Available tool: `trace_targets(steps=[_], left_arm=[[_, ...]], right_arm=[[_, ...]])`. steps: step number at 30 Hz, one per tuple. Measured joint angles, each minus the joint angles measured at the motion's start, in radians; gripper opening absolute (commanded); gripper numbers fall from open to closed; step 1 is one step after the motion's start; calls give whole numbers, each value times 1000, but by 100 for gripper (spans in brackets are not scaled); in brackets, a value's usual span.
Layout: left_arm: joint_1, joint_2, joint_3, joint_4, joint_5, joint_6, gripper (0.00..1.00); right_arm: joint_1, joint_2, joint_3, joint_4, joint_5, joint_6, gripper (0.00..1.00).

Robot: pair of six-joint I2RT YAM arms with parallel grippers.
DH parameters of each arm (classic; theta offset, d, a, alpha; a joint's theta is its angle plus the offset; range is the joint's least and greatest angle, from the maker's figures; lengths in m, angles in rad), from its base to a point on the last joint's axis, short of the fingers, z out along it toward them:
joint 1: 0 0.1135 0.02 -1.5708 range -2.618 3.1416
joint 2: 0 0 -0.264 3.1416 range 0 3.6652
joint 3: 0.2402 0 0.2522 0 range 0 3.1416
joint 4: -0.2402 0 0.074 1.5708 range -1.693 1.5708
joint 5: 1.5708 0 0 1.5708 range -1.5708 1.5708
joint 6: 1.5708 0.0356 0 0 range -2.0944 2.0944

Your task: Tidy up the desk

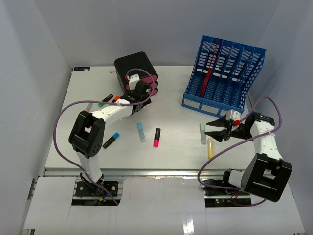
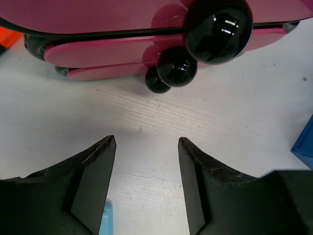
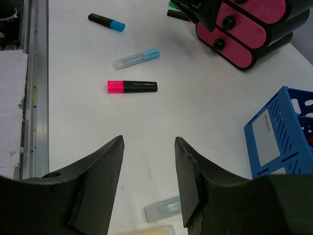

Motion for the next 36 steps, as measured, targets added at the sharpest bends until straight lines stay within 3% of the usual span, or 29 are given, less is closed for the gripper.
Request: trace_targets(steps=[14, 20, 24, 30, 36], left_arm=[[0, 110, 39, 247, -80, 85, 63], [0, 142, 50, 260, -112, 92, 48], [0, 143, 57, 266, -124, 95, 47], [0, 143, 65, 268, -133, 99, 36], [0, 141, 62, 268, -123, 98, 35]], right_arm=[[0, 0, 6, 0, 0, 1, 52], [0, 0, 6, 0, 0, 1, 52], [0, 0, 9, 0, 0, 1, 52], [0, 0, 10, 0, 0, 1, 52], [0, 0, 10, 0, 0, 3, 52]])
